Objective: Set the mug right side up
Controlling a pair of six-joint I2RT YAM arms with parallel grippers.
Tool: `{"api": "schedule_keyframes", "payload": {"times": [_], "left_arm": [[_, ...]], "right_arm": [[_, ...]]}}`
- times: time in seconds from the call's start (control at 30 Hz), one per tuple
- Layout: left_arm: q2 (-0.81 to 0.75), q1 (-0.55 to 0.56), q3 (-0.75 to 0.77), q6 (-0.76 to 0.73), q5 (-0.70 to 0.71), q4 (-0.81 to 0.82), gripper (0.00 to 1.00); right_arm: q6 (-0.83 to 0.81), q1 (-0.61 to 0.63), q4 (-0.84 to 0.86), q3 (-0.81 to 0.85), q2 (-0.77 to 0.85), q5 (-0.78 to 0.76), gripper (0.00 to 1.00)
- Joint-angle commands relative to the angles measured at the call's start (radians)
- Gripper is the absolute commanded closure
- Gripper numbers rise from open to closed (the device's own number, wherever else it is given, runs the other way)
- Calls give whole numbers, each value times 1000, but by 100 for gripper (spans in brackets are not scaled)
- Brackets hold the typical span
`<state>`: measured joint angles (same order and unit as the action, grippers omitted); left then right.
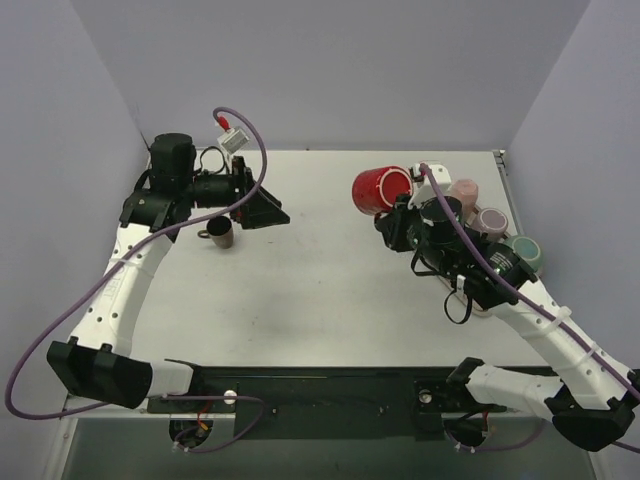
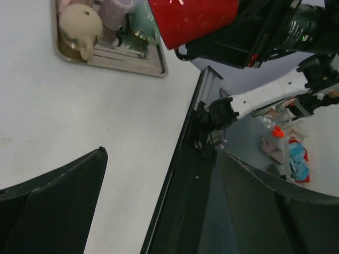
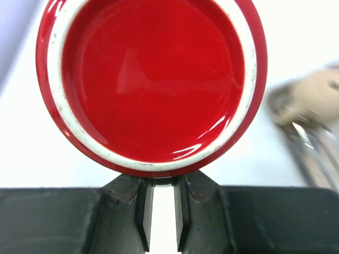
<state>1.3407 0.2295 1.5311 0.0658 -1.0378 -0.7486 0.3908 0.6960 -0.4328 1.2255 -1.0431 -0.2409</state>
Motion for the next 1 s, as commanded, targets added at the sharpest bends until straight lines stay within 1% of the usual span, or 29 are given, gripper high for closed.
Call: {"api": "schedule_keyframes", "payload": {"times": [0.0,0.03,0.07,0.13,0.17,0.27,0.3,0.37,0.43,0.5,0.57,0.6,0.63,0.67,0.7,0.73,0.77,0.8,0.83,0.87,0.9,0.93,0.97], "left_arm": [[-28,4,-246,923,-222,849,3],[-25,2,-276,1045,-217,1117,3],[-18,2,-305,1177,-211,1279,3],[-6,7,-301,1218,-197,1315,4],[-9,5,-298,1217,-191,1310,4],[-26,14,-282,1149,-156,1252,5],[-29,17,-278,1135,-151,1246,5],[-31,22,-266,1125,-143,1244,6],[-20,34,-253,1123,-143,1243,9],[-6,56,-247,1131,-142,1226,15],[6,76,-249,1138,-140,1229,26],[6,77,-253,1146,-140,1245,36],[9,77,-255,1152,-140,1250,44],[9,73,-250,1155,-143,1250,70],[8,73,-246,1160,-145,1255,87],[-1,65,-247,1152,-142,1241,100],[-12,57,-249,1117,-139,1224,100],[-32,38,-247,1083,-131,1163,100],[-46,10,-224,934,-108,976,100],[-60,-5,-197,828,-87,798,100],[-58,-33,-102,535,-5,453,100],[-37,-33,-38,396,52,255,100],[-25,-24,59,116,215,-17,100]], "right_arm": [[77,66,277,71,0,127,100],[106,83,314,72,-9,149,100],[117,94,369,72,-17,163,100],[138,117,425,83,-44,201,100],[152,125,425,100,-67,219,100],[166,164,494,118,-98,233,100],[186,169,506,123,-112,271,100],[207,181,508,132,-133,284,100],[226,198,537,129,-143,281,100],[232,218,566,127,-153,295,100],[249,226,610,124,-170,337,100],[264,227,624,120,-181,365,100],[272,227,646,115,-184,376,100],[282,226,646,115,-192,379,100],[287,221,623,114,-192,373,100],[287,214,602,115,-193,336,100],[287,212,533,121,-193,316,100],[280,197,485,130,-192,271,80],[272,185,394,134,-189,246,61],[251,181,340,138,-181,176,30],[231,172,251,135,-172,131,10],[203,169,214,126,-151,42,7],[195,163,147,112,-140,2,7]]}}
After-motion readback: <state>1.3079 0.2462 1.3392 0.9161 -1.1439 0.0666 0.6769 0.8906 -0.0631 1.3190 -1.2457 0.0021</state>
